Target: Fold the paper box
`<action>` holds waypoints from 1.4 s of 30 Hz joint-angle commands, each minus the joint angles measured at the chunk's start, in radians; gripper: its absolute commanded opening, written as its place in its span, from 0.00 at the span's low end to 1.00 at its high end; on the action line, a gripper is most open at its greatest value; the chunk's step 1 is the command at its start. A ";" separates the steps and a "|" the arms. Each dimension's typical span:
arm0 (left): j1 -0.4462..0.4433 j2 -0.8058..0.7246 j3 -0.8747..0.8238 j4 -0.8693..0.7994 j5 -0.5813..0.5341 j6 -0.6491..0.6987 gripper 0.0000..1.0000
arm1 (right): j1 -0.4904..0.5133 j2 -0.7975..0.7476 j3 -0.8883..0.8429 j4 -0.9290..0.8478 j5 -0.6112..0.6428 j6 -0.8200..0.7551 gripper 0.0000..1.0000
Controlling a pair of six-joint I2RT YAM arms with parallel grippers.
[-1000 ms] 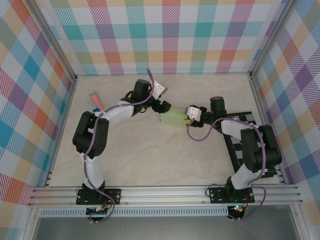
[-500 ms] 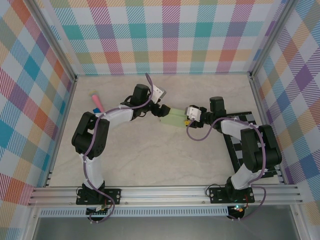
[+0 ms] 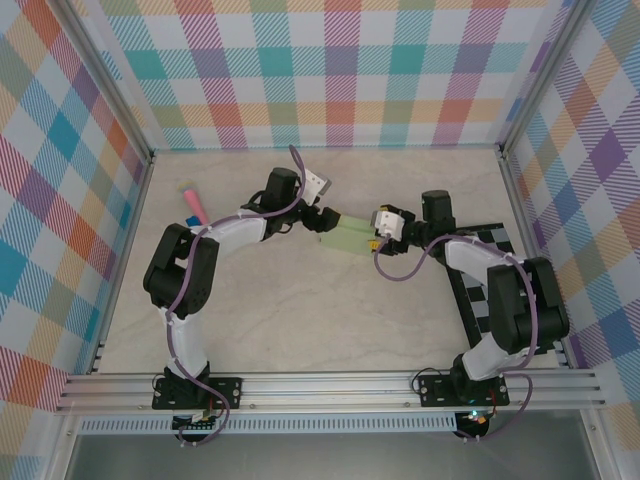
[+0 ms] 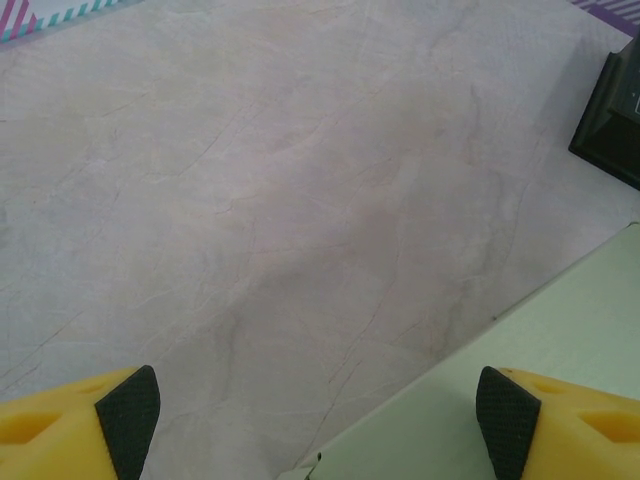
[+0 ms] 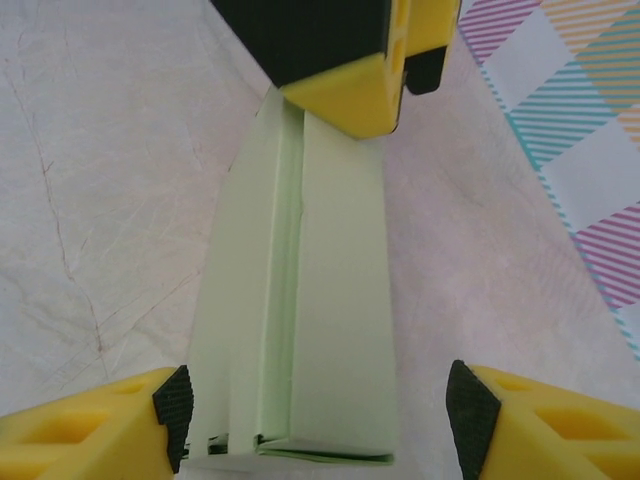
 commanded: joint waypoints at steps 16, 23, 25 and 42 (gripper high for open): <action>0.022 0.009 0.071 -0.038 -0.015 -0.104 0.85 | 0.048 0.038 -0.009 -0.001 -0.026 -0.051 0.51; 0.049 -0.028 0.160 -0.016 0.019 -0.263 0.86 | 0.048 0.069 -0.030 0.025 0.012 -0.063 0.45; 0.063 -0.036 0.181 -0.041 0.017 -0.298 0.86 | 0.049 0.075 -0.027 0.024 0.016 -0.064 0.44; 0.054 -0.031 -0.063 -0.003 -0.051 -0.273 0.84 | 0.053 0.097 -0.039 0.027 0.043 -0.081 0.39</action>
